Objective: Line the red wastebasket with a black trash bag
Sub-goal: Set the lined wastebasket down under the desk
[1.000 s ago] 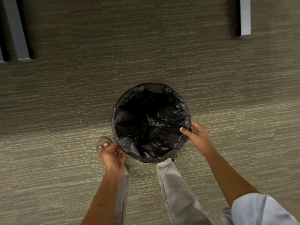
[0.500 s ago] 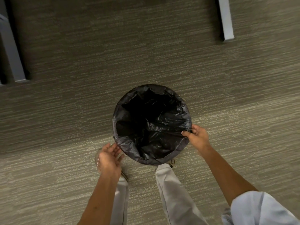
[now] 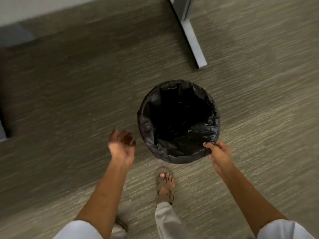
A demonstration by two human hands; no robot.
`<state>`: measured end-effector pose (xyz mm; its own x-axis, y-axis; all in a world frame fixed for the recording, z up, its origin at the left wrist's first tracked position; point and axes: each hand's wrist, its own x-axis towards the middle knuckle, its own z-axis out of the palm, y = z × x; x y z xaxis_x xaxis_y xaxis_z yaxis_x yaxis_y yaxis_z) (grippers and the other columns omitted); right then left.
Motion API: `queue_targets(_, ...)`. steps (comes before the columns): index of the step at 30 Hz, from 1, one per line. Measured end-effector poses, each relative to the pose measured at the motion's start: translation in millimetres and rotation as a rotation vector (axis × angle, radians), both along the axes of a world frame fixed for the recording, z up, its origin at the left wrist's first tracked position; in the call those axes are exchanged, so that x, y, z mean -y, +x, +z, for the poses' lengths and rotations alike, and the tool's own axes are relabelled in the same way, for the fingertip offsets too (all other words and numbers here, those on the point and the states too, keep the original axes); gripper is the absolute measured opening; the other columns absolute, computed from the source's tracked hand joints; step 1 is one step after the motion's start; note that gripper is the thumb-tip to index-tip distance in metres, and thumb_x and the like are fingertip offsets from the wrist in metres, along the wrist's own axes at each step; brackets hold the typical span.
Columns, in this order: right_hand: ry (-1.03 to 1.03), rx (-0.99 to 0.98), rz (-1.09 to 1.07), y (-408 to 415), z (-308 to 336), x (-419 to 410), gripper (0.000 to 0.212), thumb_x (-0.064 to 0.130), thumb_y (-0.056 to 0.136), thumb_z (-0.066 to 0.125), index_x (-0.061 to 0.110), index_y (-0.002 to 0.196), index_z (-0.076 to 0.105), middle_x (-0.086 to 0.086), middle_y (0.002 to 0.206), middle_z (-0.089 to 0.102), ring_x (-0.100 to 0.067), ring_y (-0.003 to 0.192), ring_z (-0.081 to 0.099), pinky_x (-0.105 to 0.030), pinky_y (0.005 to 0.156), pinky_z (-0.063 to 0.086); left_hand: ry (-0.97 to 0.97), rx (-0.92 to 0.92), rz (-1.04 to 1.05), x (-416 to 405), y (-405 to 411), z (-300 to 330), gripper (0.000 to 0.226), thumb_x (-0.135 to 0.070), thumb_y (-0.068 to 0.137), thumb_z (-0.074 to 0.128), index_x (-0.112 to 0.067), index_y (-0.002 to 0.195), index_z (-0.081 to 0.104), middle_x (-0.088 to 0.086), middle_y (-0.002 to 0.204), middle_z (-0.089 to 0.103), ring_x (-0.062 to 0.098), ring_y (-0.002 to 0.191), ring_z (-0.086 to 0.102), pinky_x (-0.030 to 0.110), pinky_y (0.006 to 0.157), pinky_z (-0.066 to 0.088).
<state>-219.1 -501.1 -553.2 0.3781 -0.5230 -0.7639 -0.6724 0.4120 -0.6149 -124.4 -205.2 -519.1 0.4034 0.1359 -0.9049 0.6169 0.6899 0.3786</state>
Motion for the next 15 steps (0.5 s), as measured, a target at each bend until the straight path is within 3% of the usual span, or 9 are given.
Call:
queue_targets(1,-0.011,0.004,-0.046,8,1,7,0.020,-0.010,0.085,0.067,0.009,0.081,0.064,-0.007,0.075,0.066,-0.001,0.045,0.062,-0.014,0.043,0.050,0.011,0.001,-0.044,9,10,3,0.040,-0.046,0.099,0.046,-0.008,0.105,0.058,0.011,0.095,0.055,0.023,0.084,0.053,0.035,0.079,0.041)
queue_targets(3,-0.007,0.009,-0.138,27,-2,21,0.025,-0.009,0.085,0.068,0.010,0.074,0.057,-0.008,0.069,0.060,-0.003,0.038,0.058,-0.016,0.038,0.045,0.013,-0.001,-0.121,25,24,6,0.057,-0.049,0.099,0.044,-0.004,0.134,0.051,0.016,0.126,0.055,0.027,0.116,0.054,0.039,0.098,0.040)
queue_targets(5,0.032,0.010,-0.252,51,-8,31,0.023,-0.007,0.084,0.071,0.010,0.076,0.057,-0.008,0.074,0.063,-0.012,0.054,0.064,-0.024,0.055,0.053,0.021,-0.017,-0.165,36,35,8,0.067,-0.049,0.100,0.044,-0.003,0.148,0.039,0.017,0.150,0.044,0.030,0.142,0.040,0.044,0.116,0.031)
queue_targets(6,0.044,-0.001,-0.296,64,-13,35,0.021,-0.004,0.084,0.072,0.010,0.078,0.058,-0.008,0.077,0.065,-0.015,0.061,0.064,-0.027,0.060,0.054,0.031,-0.016,-0.181,39,39,8,0.067,-0.048,0.100,0.045,-0.003,0.149,0.038,0.017,0.154,0.042,0.031,0.146,0.036,0.047,0.118,0.029)
queue_targets(10,0.092,0.022,-0.438,114,-33,43,0.018,0.003,0.084,0.076,0.008,0.093,0.061,-0.005,0.073,0.062,-0.014,0.059,0.057,-0.026,0.052,0.048,0.086,-0.015,-0.238,42,47,1,0.065,-0.048,0.100,0.045,-0.003,0.147,0.041,0.017,0.151,0.045,0.032,0.143,0.040,0.051,0.116,0.033)
queue_targets(13,0.167,0.047,-0.557,140,-39,48,0.031,0.000,0.083,0.076,-0.005,0.110,0.062,-0.013,0.092,0.070,-0.019,0.077,0.069,-0.024,0.058,0.059,0.142,-0.013,-0.289,37,47,-6,0.064,-0.049,0.100,0.045,-0.004,0.146,0.044,0.016,0.144,0.051,0.033,0.136,0.046,0.052,0.110,0.039)
queue_targets(15,0.171,0.045,-0.561,150,-41,50,0.037,0.001,0.086,0.074,-0.004,0.120,0.061,-0.014,0.103,0.070,-0.014,0.076,0.070,-0.019,0.060,0.056,0.169,-0.024,-0.317,34,45,-8,0.064,-0.049,0.100,0.045,-0.004,0.146,0.043,0.016,0.142,0.052,0.034,0.132,0.048,0.053,0.109,0.040)
